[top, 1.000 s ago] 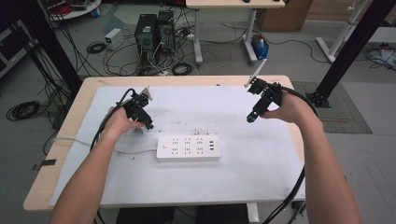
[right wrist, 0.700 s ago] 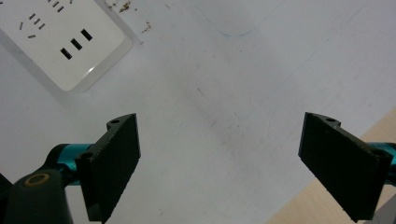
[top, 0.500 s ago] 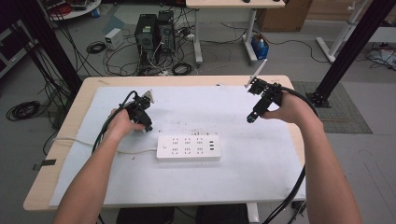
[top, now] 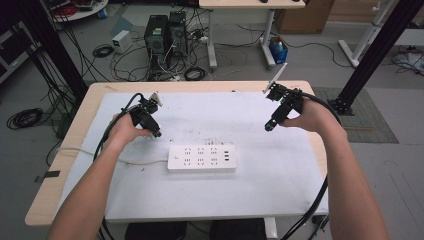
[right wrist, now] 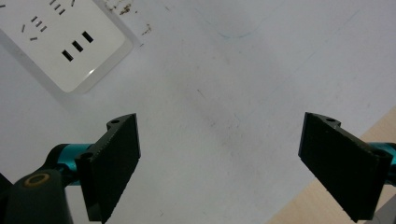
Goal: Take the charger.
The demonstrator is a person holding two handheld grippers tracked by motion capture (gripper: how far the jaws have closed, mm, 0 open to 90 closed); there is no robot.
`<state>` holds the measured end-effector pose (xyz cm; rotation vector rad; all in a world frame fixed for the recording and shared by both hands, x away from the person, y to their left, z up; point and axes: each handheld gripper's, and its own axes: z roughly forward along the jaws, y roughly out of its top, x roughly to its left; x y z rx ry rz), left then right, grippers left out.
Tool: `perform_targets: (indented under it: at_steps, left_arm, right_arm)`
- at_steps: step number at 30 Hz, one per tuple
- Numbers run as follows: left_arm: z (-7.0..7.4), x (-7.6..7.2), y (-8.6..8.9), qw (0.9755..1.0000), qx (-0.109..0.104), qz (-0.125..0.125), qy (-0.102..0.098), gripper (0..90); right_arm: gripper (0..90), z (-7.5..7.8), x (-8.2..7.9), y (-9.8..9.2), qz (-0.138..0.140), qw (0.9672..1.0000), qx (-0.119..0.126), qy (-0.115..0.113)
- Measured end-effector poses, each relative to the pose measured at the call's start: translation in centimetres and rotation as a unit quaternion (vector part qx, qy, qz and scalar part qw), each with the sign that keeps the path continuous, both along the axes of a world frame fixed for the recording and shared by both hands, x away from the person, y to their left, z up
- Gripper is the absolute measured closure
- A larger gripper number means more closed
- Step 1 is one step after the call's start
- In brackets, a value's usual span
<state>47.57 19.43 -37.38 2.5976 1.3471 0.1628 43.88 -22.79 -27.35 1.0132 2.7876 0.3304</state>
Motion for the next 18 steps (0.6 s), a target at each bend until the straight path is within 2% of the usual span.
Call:
perform_targets:
  at_steps: [5, 6, 7, 10, 14, 18]
  left_arm:
    - [2.9, -1.2, -0.2, 0.9985, -0.015, -0.043, -0.030, 42.5]
    - [2.9, -1.2, -0.2, 0.9985, -0.015, -0.043, -0.030, 42.5]
    - [3.9, -1.8, -0.5, 0.9970, -0.018, -0.063, -0.043, 42.5]
    - [5.6, -2.6, -1.2, 0.9935, -0.029, -0.091, -0.062, 42.5]
    - [7.5, -3.5, -2.4, 0.9886, -0.039, -0.123, -0.078, 42.5]
    - [9.2, -4.5, -3.5, 0.9826, -0.051, -0.150, -0.097, 42.6]
  right_arm:
    - [12.2, 0.3, 0.1, -0.2, -0.010, 0.9998, 0.017, 0.003]
    - [12.2, 0.4, 0.1, -0.2, -0.018, 0.9996, 0.023, 0.001]
    - [12.3, 0.6, 0.1, -0.3, -0.025, 0.9992, 0.031, 0.000]
    - [12.3, 1.1, 0.1, -0.3, -0.034, 0.9981, 0.051, -0.002]
    - [12.3, 1.5, 0.0, 0.0, -0.036, 0.9980, 0.052, -0.003]
    - [12.3, 1.9, -0.1, -0.1, -0.040, 0.9977, 0.054, -0.010]
